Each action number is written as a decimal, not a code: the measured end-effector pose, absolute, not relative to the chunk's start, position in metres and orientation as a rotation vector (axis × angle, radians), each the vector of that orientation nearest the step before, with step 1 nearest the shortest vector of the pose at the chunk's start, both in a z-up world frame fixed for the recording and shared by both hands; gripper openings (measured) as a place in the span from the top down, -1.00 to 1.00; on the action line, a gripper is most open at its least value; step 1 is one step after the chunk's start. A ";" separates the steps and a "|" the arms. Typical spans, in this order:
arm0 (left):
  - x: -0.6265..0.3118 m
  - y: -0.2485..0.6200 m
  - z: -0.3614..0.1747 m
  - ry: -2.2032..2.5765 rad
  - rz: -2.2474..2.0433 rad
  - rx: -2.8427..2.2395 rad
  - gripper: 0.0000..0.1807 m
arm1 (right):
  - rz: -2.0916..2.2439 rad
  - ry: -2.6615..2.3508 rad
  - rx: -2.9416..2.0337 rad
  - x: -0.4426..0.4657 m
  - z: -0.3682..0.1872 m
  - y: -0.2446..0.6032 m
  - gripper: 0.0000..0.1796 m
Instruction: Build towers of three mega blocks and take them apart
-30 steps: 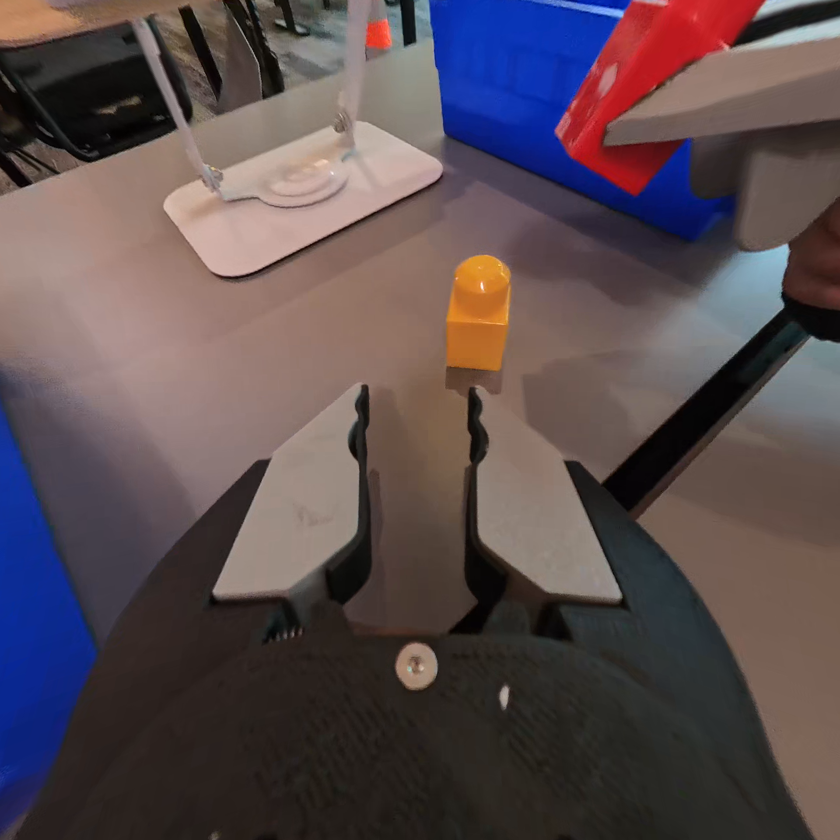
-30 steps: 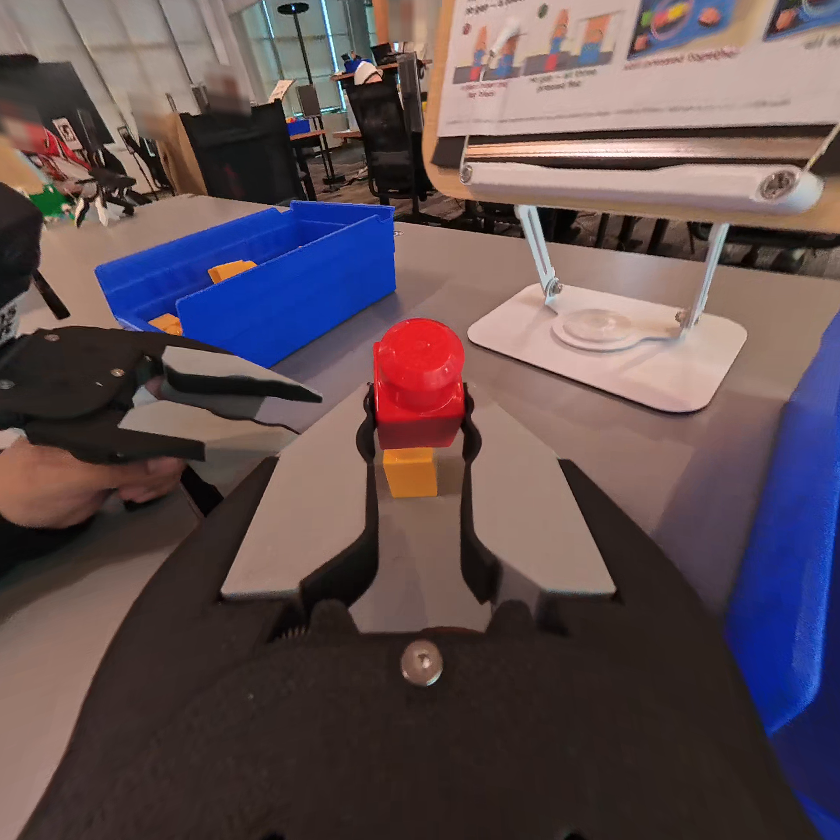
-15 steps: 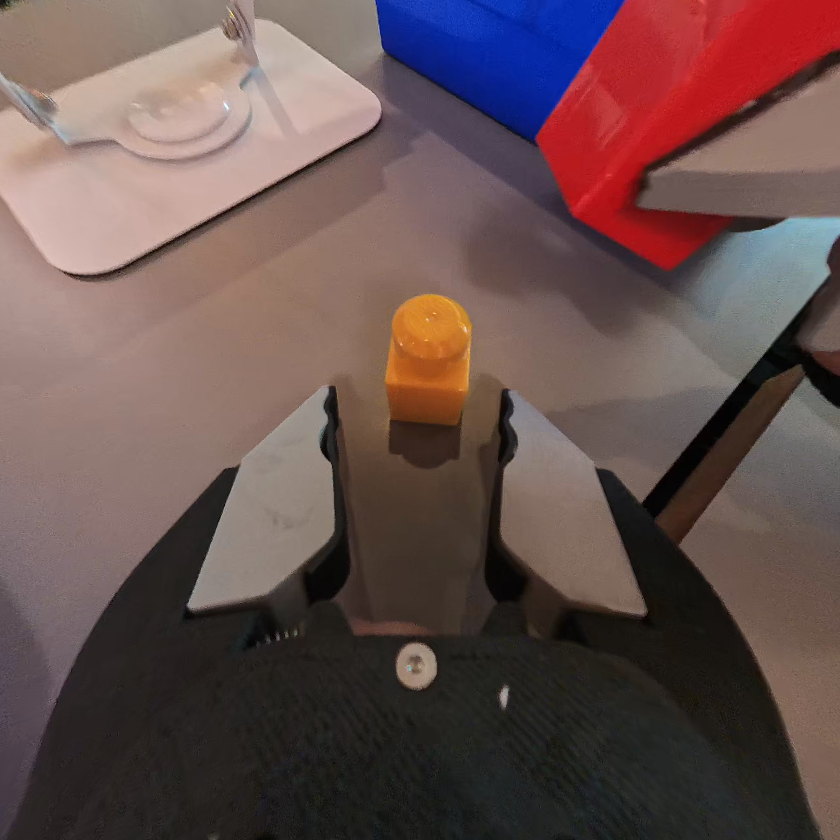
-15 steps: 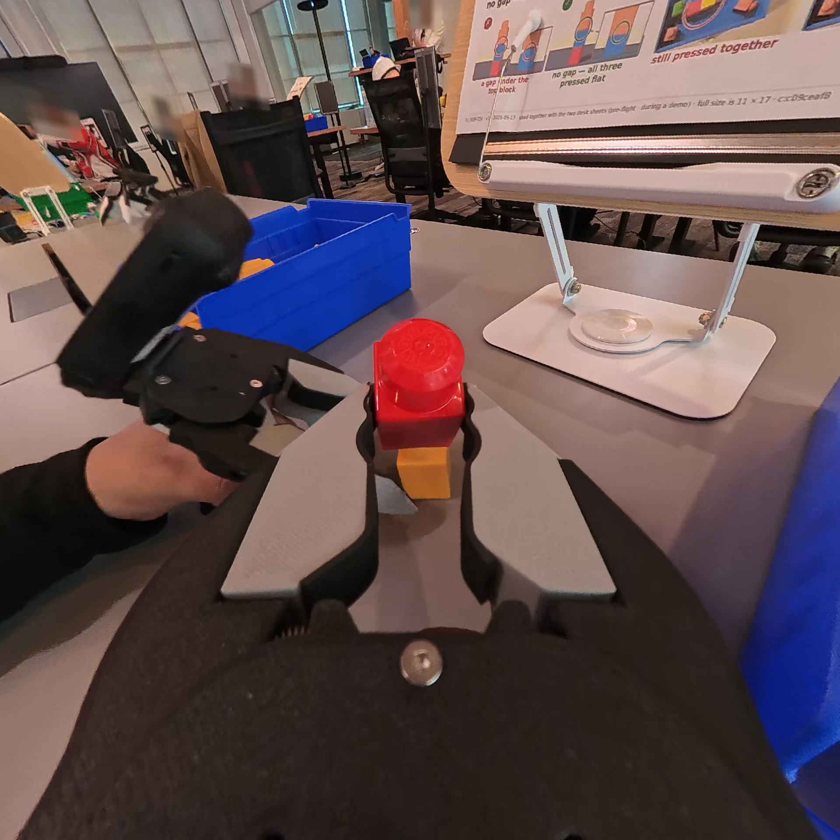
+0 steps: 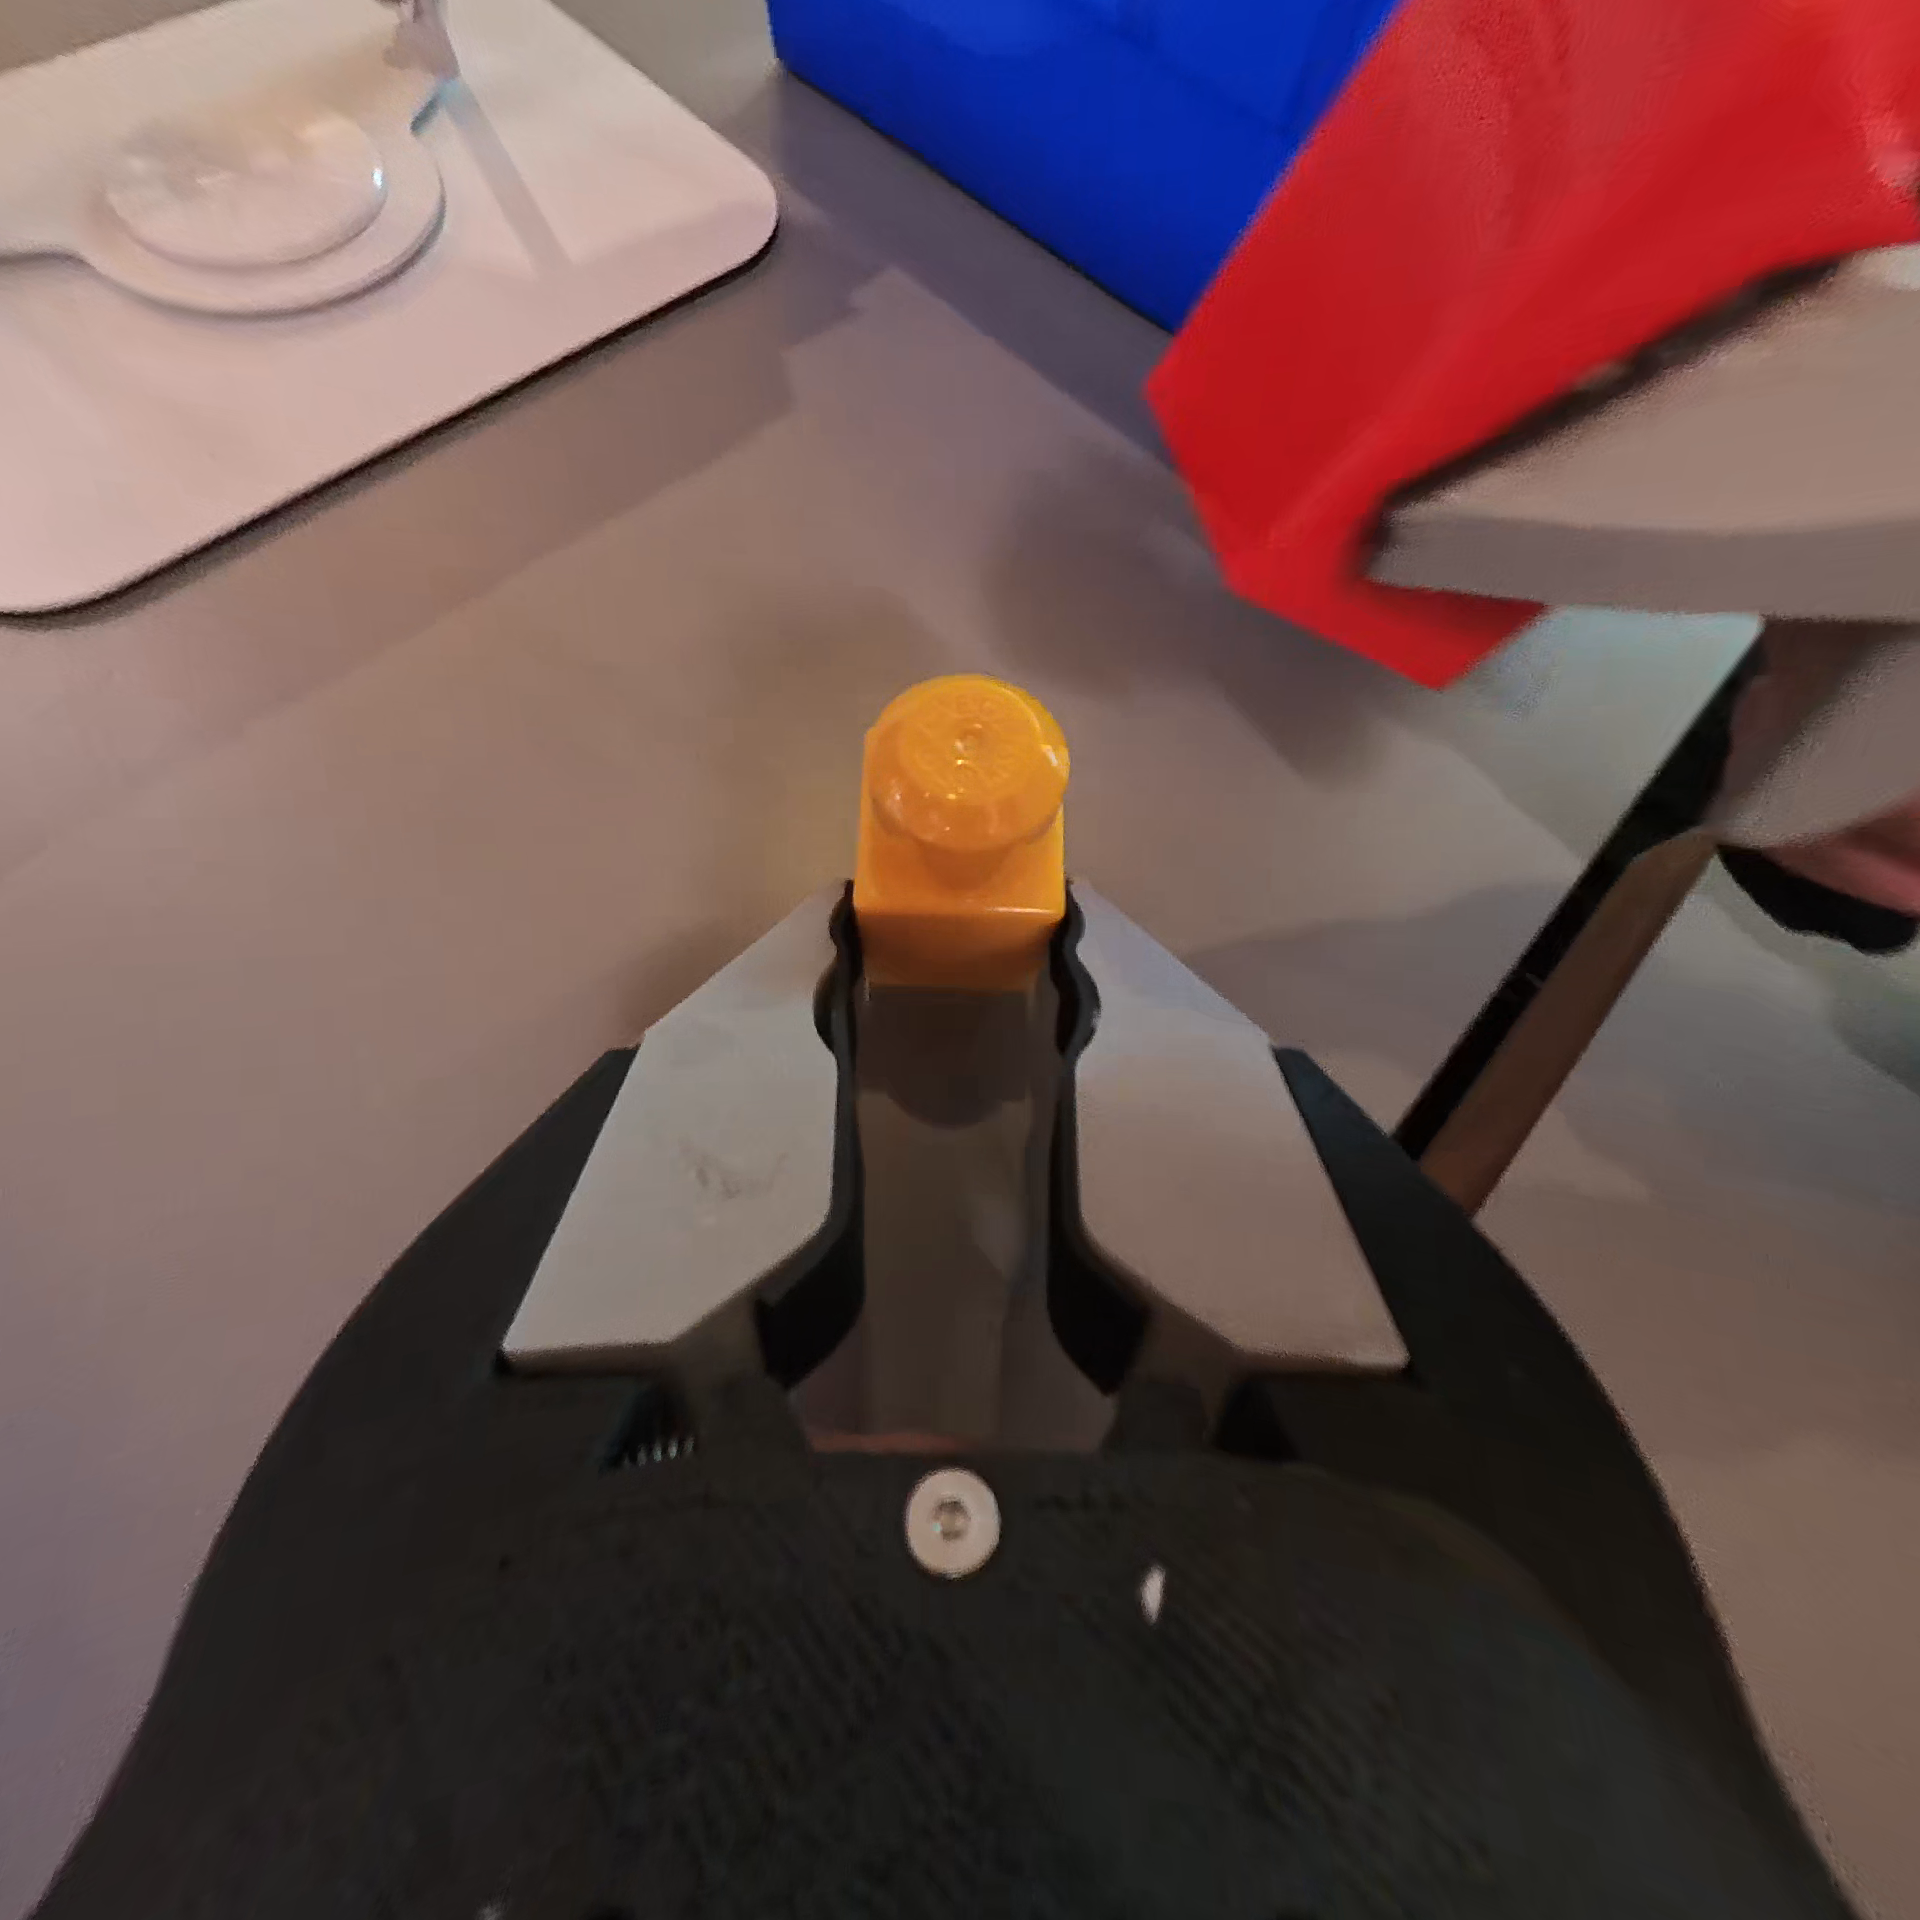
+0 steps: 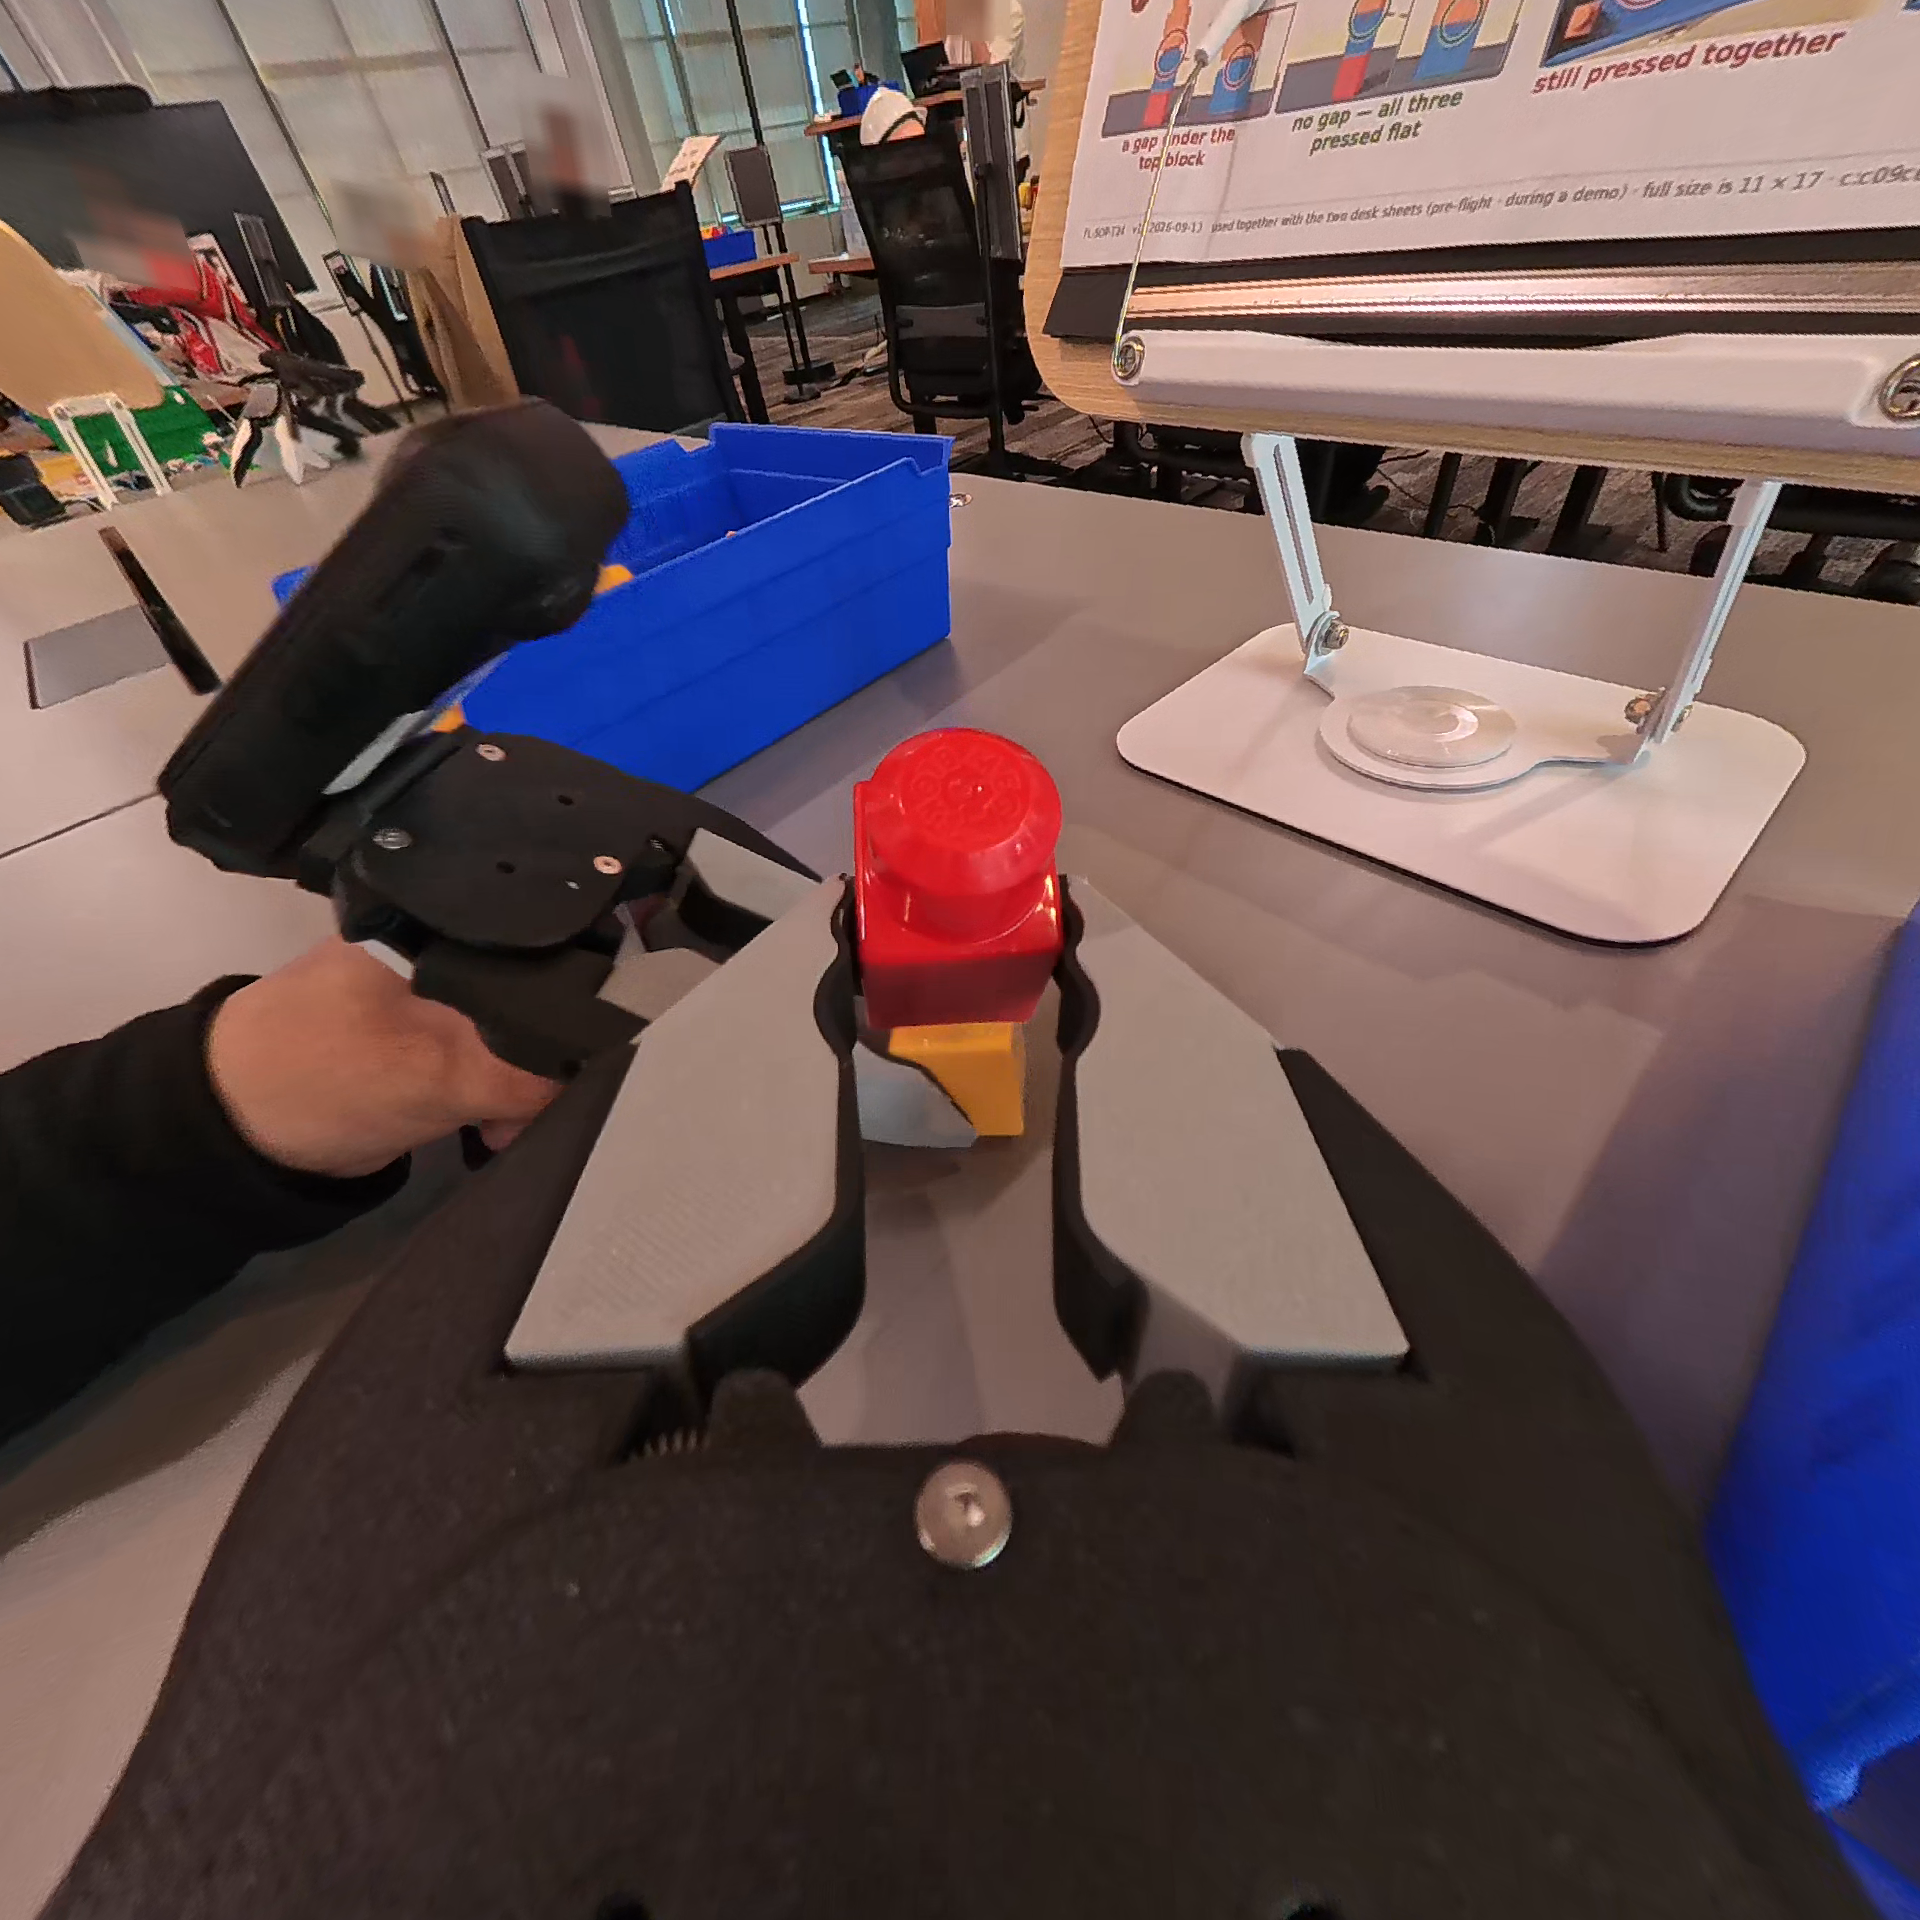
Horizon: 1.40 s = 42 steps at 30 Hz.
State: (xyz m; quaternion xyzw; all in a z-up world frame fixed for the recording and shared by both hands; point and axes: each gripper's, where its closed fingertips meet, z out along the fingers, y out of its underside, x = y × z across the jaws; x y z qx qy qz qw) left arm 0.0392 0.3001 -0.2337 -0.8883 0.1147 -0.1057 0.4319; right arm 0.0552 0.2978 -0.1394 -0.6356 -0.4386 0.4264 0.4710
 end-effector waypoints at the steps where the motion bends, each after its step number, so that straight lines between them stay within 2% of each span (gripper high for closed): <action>1: 0.041 0.297 -0.229 0.325 -0.257 -2.182 0.62 | 1.052 -1.080 -1.561 0.055 -0.140 0.297 0.63; 7: 0.037 0.268 -0.225 0.434 -0.278 -2.151 0.62 | 1.087 -1.176 -1.572 0.049 -0.149 0.282 0.63; 22: 0.029 0.261 -0.226 0.549 0.076 -2.102 0.62 | 0.922 -1.393 -1.466 0.033 -0.163 0.251 0.63; 33: 0.047 0.253 -0.224 0.519 -0.142 -2.113 0.63 | 0.917 -1.449 -1.487 0.031 -0.172 0.245 0.63; 39: 0.064 0.237 -0.212 0.561 -0.400 -2.052 0.63 | 1.194 -1.486 -1.513 0.039 -0.165 0.232 0.63; 42: 0.063 0.236 -0.210 0.560 -0.376 -2.034 0.63 | 1.184 -1.518 -1.499 0.042 -0.164 0.229 0.64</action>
